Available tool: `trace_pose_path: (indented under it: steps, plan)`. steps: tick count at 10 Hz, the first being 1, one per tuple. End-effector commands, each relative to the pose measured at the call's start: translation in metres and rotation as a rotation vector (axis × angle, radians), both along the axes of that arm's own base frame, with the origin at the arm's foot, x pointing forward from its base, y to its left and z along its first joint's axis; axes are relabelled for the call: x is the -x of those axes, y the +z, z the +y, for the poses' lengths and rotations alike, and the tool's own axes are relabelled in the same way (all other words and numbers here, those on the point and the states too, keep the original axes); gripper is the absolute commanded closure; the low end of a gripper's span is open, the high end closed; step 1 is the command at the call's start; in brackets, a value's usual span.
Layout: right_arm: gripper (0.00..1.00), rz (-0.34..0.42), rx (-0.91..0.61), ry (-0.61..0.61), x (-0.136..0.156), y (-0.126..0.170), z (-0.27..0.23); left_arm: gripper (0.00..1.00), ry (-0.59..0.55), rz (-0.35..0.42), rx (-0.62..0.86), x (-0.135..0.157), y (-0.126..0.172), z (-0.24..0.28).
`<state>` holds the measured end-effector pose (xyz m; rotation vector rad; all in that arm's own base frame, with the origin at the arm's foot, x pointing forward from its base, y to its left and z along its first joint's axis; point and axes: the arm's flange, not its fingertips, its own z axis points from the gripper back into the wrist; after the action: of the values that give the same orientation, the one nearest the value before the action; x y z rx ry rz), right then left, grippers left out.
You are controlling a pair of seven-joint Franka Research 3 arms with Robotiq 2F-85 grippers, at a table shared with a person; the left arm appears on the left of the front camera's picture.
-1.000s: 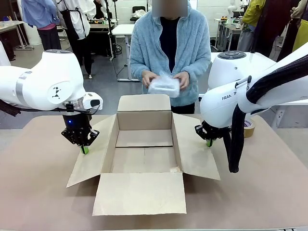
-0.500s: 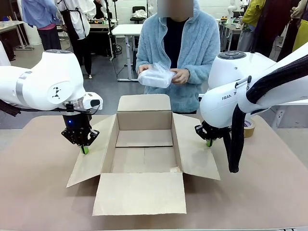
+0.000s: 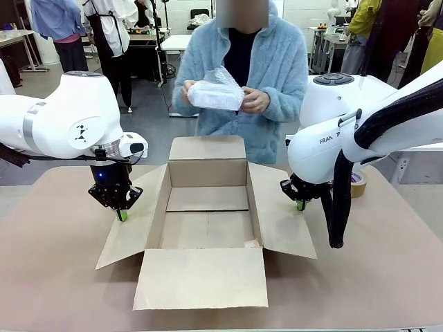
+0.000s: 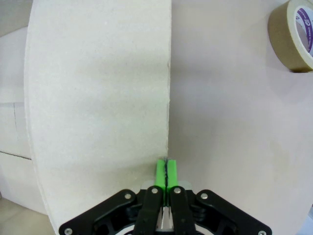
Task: Wrap the clocks to prevent damage.
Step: Once the human has placed the objects inside and stepped back, release both hands from the side flaps of the Package Box.
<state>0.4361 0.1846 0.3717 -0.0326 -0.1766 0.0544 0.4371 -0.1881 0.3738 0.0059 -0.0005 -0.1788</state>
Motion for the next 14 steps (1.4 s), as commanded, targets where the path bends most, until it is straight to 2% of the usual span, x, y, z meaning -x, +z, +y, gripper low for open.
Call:
trace_pose_path:
  steps: [1, 14]
  plan:
    - [0.99, 0.0, -0.001, -0.004, 0.0002, -0.0004, 0.0, 1.0, -0.004, -0.01, -0.012, 0.0013, 0.0024, -0.0007]
    - [0.99, 0.0, -0.001, -0.004, 0.0002, -0.0004, 0.0, 1.0, -0.004, -0.01, -0.012, 0.0013, 0.0024, -0.0007]
